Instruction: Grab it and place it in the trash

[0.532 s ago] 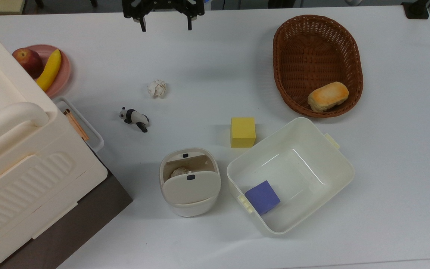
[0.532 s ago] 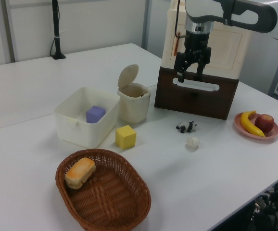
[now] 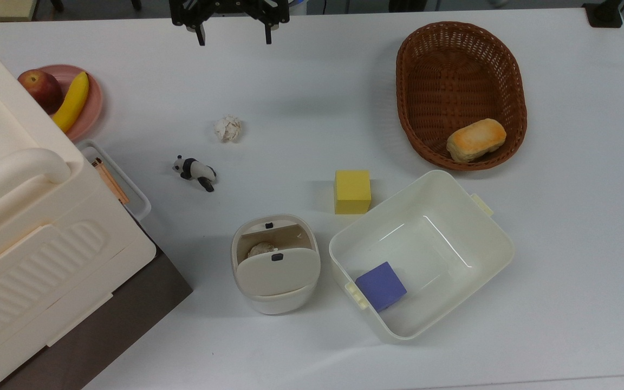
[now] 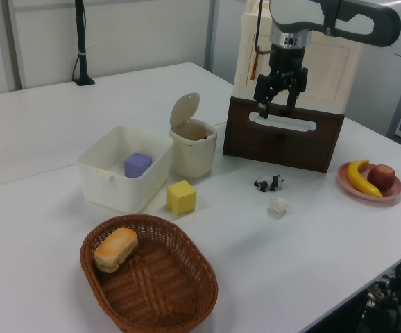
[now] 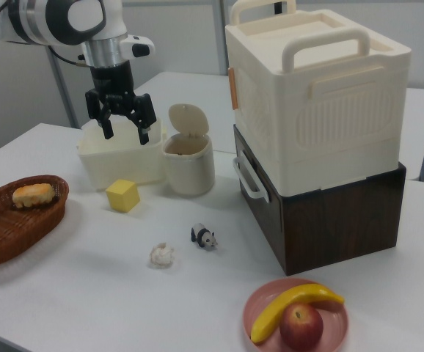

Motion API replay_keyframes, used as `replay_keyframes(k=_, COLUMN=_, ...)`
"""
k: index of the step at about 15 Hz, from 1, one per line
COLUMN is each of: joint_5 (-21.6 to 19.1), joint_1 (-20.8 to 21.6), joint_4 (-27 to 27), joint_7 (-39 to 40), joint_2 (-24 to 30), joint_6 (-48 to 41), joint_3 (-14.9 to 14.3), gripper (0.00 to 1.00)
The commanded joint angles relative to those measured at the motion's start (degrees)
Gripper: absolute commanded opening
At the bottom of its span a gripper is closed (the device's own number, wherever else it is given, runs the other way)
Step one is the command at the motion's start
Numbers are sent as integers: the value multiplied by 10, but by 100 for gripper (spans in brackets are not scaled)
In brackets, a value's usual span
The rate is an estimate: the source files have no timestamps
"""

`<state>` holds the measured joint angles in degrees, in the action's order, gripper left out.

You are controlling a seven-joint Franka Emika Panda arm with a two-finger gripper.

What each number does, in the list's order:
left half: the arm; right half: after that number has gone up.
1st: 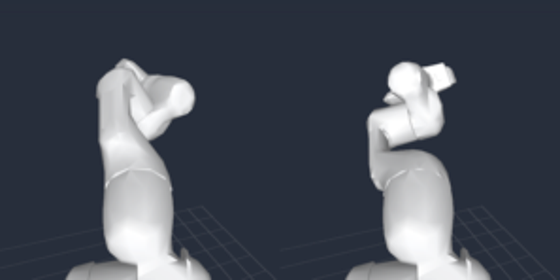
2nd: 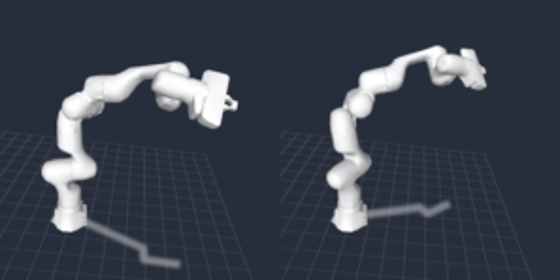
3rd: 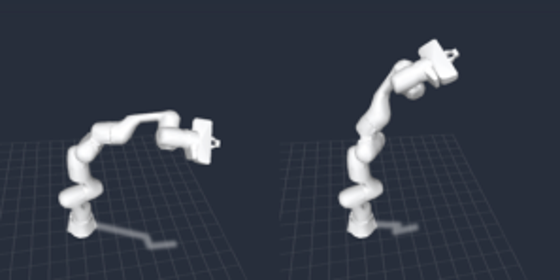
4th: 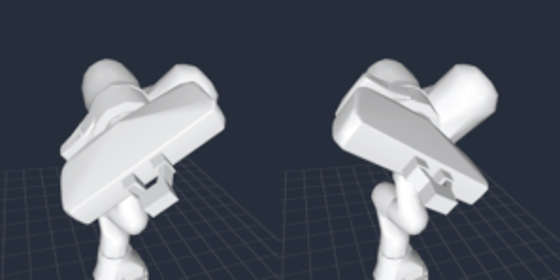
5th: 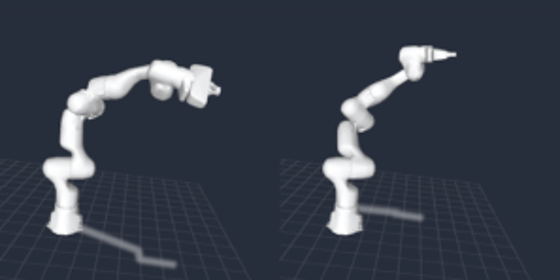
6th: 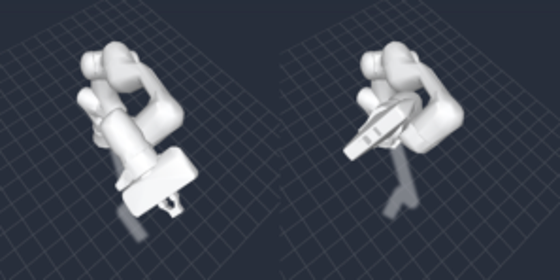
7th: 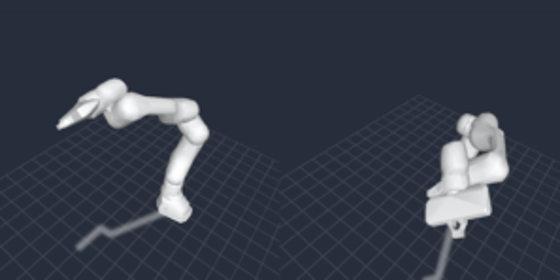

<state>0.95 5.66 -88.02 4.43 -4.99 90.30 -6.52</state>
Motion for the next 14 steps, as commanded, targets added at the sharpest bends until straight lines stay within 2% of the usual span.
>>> replay_keyframes(k=1, joint_5=-7, joint_1=4, joint_4=-10, joint_7=15, joint_2=3, joint_6=7, joint_3=-2, gripper=100)
replay_keyframes(k=7, joint_5=-6, joint_1=4, joint_4=-12, joint_7=30, joint_2=3, joint_6=5, joint_3=-2, gripper=100)
replay_keyframes(k=9, joint_5=-5, joint_1=4, joint_4=-11, joint_7=33, joint_2=3, joint_6=6, joint_3=-2, gripper=95)
replay_keyframes(k=11, joint_5=-4, joint_1=4, joint_4=-11, joint_7=51, joint_2=2, joint_6=6, joint_3=-2, gripper=81)
replay_keyframes(k=12, joint_5=-4, joint_1=4, joint_4=-10, joint_7=51, joint_2=1, joint_6=7, joint_3=-2, gripper=79)
replay_keyframes(k=14, joint_5=-2, joint_1=3, joint_4=-9, joint_7=51, joint_2=-5, joint_6=11, joint_3=-2, gripper=82)
